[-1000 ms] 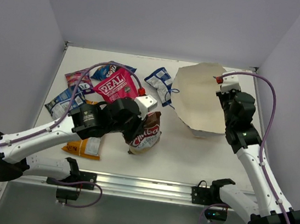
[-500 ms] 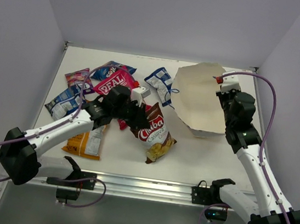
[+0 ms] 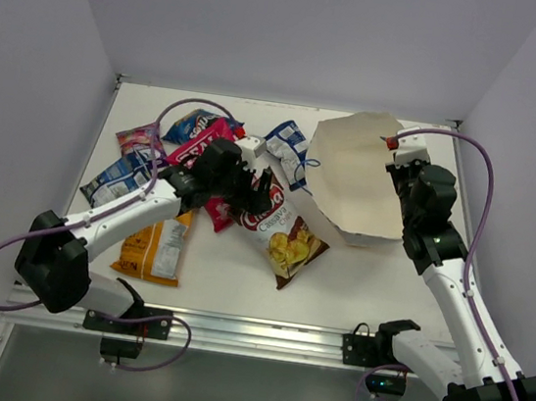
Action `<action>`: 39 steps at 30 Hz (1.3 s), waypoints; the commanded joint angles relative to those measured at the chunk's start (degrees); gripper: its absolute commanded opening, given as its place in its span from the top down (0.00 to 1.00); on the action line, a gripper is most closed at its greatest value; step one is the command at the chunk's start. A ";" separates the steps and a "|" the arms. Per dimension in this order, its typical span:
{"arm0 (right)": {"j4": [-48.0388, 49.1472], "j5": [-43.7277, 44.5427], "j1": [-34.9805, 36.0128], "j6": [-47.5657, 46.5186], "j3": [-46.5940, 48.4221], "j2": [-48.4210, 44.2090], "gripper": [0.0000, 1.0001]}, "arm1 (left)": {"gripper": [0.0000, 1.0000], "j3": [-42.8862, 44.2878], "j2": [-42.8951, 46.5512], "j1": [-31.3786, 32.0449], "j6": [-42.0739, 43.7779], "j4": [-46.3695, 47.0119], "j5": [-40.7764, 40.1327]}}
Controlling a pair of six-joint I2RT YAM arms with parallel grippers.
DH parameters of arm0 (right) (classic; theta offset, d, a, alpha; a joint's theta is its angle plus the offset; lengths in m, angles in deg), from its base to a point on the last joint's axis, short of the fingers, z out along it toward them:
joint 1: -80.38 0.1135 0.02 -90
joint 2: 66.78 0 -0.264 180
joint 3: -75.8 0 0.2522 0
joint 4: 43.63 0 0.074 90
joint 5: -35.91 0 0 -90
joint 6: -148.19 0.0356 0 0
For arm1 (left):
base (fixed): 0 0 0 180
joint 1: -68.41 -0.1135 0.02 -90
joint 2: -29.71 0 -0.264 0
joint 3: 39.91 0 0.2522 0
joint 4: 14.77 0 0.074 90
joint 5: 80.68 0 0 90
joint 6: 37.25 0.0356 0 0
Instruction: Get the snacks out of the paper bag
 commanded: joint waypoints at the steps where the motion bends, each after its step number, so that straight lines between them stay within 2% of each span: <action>1: 4.00 -0.40 -0.22 -0.52 0.22 -0.62 1.00 | 0.05 7.05 4.44 -0.37 2.09 -5.31 -10.92; 2: 4.44 -0.67 -0.22 -1.13 -0.13 -0.79 1.00 | 0.00 8.03 5.14 -0.37 2.09 -7.41 -12.77; 6: 4.62 -1.64 -0.22 -1.14 -0.05 -0.97 1.00 | 0.00 12.95 8.83 -0.37 2.27 -12.61 -19.71; 10: 4.62 -1.37 -0.30 -0.61 1.36 -0.53 1.00 | 0.00 15.15 12.26 -0.46 3.32 -12.97 -23.77; 14: 4.71 -1.29 -0.65 1.75 3.03 0.26 1.00 | 0.00 12.27 15.86 -0.46 5.95 -7.28 -28.86; 17: 2.96 1.96 -1.27 5.00 7.24 2.45 1.00 | 0.00 8.05 18.50 -0.46 8.14 -2.45 -33.08; 21: -6.59 4.51 -4.25 12.47 16.98 6.40 1.00 | 0.00 3.21 21.14 -0.54 10.35 1.88 -37.56; 25: -12.94 0.66 -11.71 22.14 21.84 9.22 1.00 | 0.00 0.31 21.93 -0.63 11.41 3.64 -37.93; 32: -18.05 -7.25 -18.84 35.05 24.13 15.01 1.00 | 0.00 -0.75 21.32 -0.72 10.71 2.41 -36.00; 39: -19.81 -9.81 -21.84 39.03 24.65 21.34 1.00 | 0.00 -0.67 22.55 -0.72 10.00 1.27 -33.53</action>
